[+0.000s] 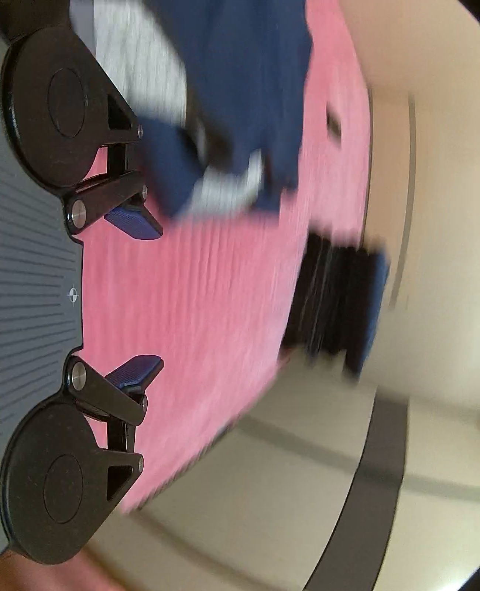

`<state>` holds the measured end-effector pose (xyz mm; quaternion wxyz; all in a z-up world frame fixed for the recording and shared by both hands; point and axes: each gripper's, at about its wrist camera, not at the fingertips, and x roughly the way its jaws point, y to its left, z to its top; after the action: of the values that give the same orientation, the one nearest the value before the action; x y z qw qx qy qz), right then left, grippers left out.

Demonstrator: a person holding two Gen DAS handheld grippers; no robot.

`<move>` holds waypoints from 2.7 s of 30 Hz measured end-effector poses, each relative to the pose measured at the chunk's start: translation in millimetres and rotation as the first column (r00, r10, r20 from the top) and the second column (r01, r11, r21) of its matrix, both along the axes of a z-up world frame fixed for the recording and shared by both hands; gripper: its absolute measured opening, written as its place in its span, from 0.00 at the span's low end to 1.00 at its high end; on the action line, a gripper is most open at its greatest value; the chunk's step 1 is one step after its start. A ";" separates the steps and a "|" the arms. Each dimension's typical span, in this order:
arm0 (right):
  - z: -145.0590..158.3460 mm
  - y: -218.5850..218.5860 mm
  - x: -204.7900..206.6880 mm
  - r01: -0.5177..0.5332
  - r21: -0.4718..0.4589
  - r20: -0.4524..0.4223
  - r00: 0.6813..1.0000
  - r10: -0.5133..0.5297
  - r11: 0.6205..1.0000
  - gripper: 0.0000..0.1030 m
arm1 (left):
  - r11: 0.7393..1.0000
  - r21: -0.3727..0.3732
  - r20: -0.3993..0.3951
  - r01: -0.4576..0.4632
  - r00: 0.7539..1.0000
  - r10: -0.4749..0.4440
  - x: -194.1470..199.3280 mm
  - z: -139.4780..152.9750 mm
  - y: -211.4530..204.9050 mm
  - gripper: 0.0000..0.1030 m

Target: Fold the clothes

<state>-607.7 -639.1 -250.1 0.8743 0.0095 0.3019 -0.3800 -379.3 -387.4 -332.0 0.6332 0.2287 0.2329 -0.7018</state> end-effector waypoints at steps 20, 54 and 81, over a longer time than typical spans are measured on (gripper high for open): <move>-55.2 -23.0 3.1 0.126 -0.099 -0.136 0.981 -0.139 0.987 0.79 | 0.998 0.033 0.055 -0.051 0.997 0.049 -17.3 -12.0 -51.8 0.59; -38.9 -57.4 -11.8 0.124 0.062 -0.016 0.992 -0.123 0.990 0.73 | 0.978 0.130 0.194 0.161 0.964 -0.184 -88.5 -15.5 -92.1 0.00; -0.4 -106.2 119.6 -0.291 0.055 -0.011 0.957 0.292 0.955 0.74 | 0.998 0.058 0.122 0.000 0.993 -0.007 -31.0 -14.6 -91.0 0.15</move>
<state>-488.1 -745.3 -250.5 0.9173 -0.0157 0.3181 -0.2392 -410.3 -478.4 -346.6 0.6382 0.2898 0.2137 -0.6805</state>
